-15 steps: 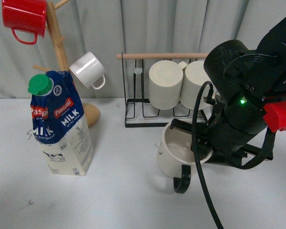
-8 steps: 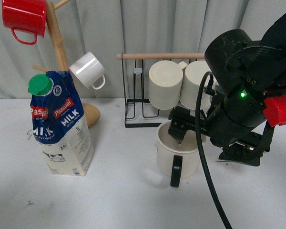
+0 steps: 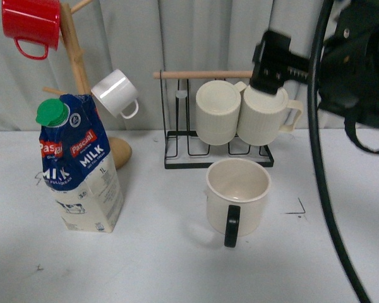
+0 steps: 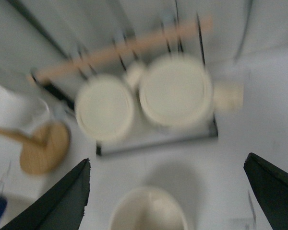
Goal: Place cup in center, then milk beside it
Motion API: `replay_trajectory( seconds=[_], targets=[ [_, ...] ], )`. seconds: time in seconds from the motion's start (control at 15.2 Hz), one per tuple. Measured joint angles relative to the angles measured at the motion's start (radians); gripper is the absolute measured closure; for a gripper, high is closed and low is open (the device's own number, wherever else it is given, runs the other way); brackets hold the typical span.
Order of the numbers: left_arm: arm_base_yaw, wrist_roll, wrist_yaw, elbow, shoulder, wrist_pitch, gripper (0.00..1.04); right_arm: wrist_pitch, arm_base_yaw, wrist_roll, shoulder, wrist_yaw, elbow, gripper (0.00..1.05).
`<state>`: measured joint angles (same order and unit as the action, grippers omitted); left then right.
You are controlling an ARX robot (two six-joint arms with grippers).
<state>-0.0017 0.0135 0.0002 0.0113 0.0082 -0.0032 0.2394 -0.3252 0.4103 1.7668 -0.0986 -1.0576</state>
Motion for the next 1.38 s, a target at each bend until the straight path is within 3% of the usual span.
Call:
replay_trajectory(
  seconds=[0.07,0.13,0.26,0.33,0.46,0.53,0.66,0.92,1.05,1.38],
  targets=[
    [0.0,0.0,0.0,0.0,0.0,0.0,0.07,0.229,-0.002,-0.055,0.007,-0.077,0.056,0.13],
    [0.0,0.0,0.0,0.0,0.0,0.0,0.07,0.486,0.007,-0.185,-0.002,-0.164,0.201,0.26],
    [0.001,0.0,0.0,0.0,0.0,-0.001,0.07,0.79,0.084,-0.356,-0.087,-0.152,0.489,0.54],
    [0.001,0.0,0.0,0.0,0.0,0.0,0.07,0.869,0.127,-0.386,-0.263,-0.11,0.598,0.78],
    [0.001,0.0,0.0,0.0,0.0,0.0,0.07,0.85,0.158,-0.399,-0.328,-0.061,0.736,1.03],
    [0.001,0.0,0.0,0.0,0.0,0.0,0.07,0.914,0.177,-0.404,-0.331,-0.053,0.786,1.03],
    [0.001,0.0,0.0,0.0,0.0,0.0,0.07,0.88,0.206,-0.404,-0.44,-0.028,0.866,1.03],
    [0.001,0.0,0.0,0.0,0.0,0.0,0.07,0.755,0.251,-0.404,-0.66,0.02,0.963,1.03],
    [0.001,0.0,-0.001,0.0,0.0,0.0,0.07,0.672,0.33,-0.404,-0.778,0.085,0.996,1.03],
    [0.001,0.0,0.0,0.0,0.0,0.0,0.07,0.546,0.33,-0.404,-0.941,0.095,1.029,1.03]
  ],
)
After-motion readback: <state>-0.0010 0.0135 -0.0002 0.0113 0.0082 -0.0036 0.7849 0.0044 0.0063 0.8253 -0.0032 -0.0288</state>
